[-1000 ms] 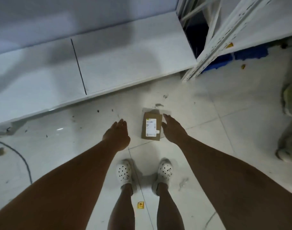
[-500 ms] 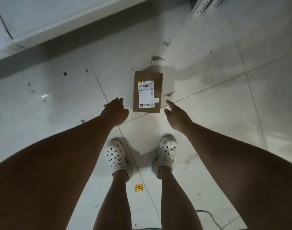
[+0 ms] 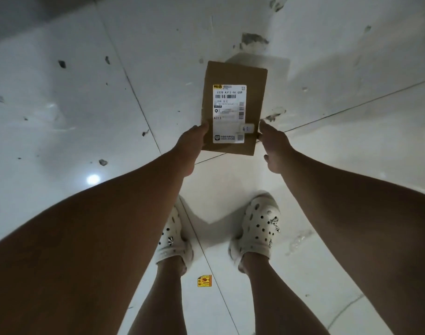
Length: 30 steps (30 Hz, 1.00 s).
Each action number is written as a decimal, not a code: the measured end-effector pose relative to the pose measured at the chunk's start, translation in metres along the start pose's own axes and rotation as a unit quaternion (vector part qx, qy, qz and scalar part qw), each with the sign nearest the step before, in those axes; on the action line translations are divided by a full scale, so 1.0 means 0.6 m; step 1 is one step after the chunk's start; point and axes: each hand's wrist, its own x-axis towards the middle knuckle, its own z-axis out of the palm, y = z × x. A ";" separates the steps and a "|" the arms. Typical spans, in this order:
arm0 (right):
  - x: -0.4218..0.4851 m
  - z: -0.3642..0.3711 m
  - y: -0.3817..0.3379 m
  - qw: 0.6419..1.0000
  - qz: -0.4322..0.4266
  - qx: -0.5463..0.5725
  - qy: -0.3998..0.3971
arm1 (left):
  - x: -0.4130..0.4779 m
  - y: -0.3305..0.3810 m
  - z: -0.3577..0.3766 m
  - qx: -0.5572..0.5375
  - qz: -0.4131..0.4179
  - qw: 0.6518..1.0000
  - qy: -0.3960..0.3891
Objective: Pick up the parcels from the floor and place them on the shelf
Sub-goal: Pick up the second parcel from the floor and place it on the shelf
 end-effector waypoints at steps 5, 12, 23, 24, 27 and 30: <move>-0.011 0.003 0.010 0.999 0.029 0.002 -0.028 | -0.004 -0.023 -0.016 -0.020 -0.023 0.999 0.014; -0.094 0.020 0.016 0.988 0.036 0.097 -0.119 | -0.078 -0.033 -0.059 -0.173 -0.092 0.979 -0.059; -0.254 -0.013 -0.082 0.970 0.006 0.075 -0.232 | -0.227 0.011 -0.137 -0.221 -0.036 0.972 -0.075; -0.272 -0.020 -0.091 0.969 -0.003 0.090 -0.231 | -0.244 0.024 -0.141 -0.230 -0.031 0.969 -0.080; -0.320 -0.037 -0.120 0.965 -0.045 0.122 -0.228 | -0.301 0.061 -0.147 -0.233 -0.010 0.968 -0.091; -0.380 -0.057 -0.155 0.962 -0.075 0.132 -0.226 | -0.368 0.095 -0.157 -0.215 0.029 0.971 -0.104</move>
